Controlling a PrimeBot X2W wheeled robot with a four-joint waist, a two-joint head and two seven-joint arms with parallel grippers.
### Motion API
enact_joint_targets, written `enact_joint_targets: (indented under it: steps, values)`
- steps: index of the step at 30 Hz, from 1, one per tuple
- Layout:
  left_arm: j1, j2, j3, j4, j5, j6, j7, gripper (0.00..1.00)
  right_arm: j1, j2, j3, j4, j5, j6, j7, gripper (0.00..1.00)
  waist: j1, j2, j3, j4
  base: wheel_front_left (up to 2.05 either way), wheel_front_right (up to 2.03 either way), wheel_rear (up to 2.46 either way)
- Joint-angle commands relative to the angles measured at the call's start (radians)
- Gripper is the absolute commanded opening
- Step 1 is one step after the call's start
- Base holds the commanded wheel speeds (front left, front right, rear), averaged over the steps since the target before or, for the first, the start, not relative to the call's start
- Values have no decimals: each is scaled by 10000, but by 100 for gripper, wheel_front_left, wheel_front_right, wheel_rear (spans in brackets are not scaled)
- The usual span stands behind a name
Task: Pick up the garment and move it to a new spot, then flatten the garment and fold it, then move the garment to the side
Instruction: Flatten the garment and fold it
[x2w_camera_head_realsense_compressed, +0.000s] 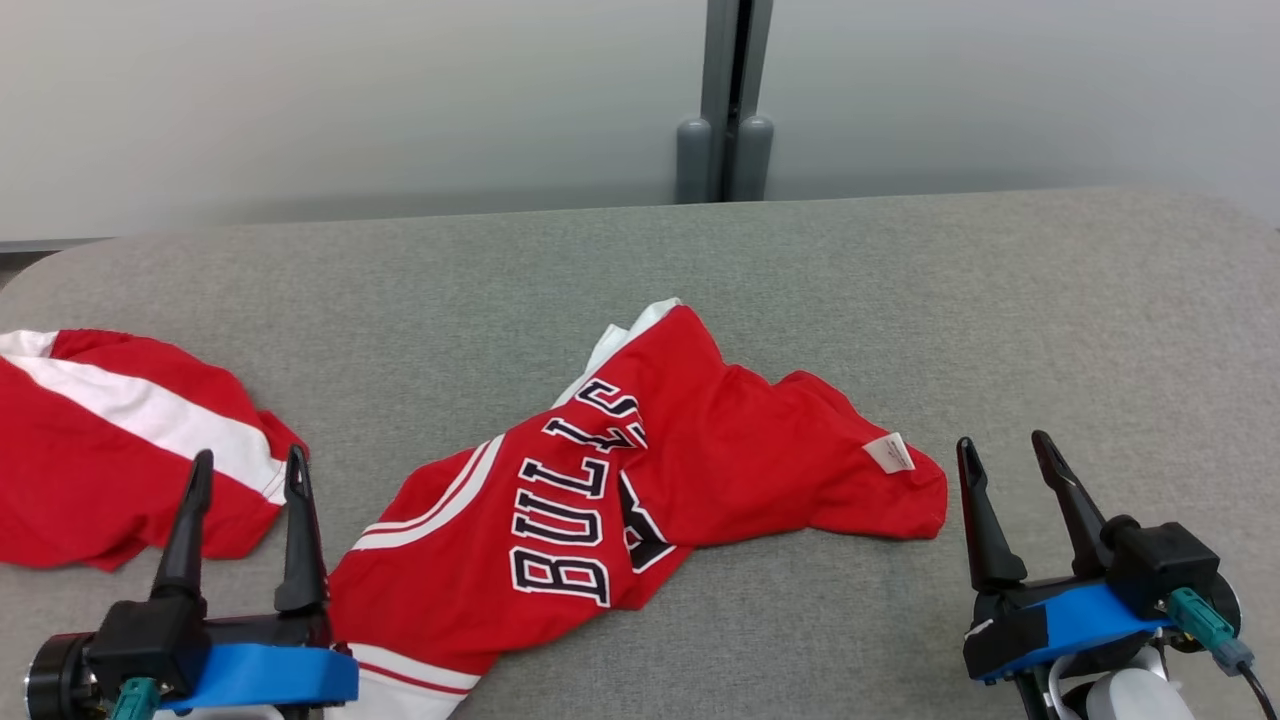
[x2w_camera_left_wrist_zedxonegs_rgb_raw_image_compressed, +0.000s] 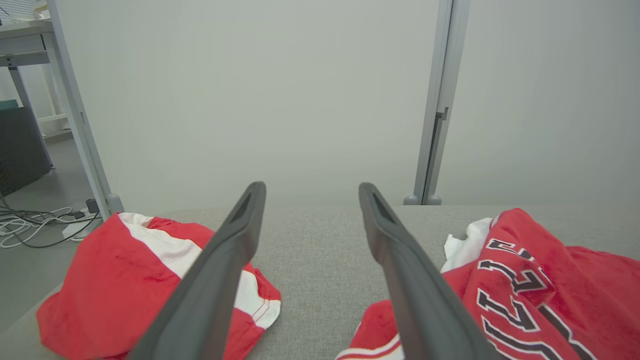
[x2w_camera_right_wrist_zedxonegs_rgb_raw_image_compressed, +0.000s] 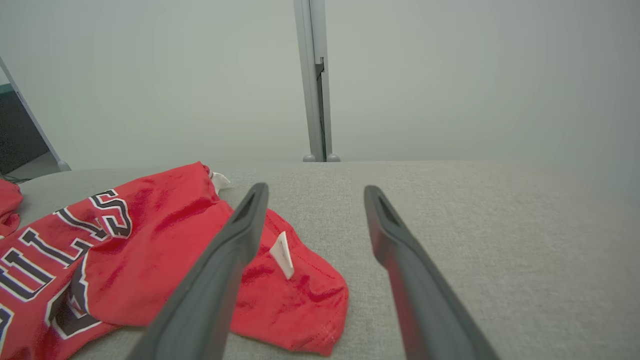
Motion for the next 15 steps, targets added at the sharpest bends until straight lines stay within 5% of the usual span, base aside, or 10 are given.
enact_joint_targets:
  steps: [1,15]
  values:
    - [-376,46,164,153,24,-8,-47,100,-142,-15,-35,6,-33,1,-33,100,-1,0,40,-208,0,0,0]
    - [-1440,59,534,1986,218,-256,-49,100,-296,-15,-148,348,-10,1,-34,100,-1,0,439,-655,0,0,0]
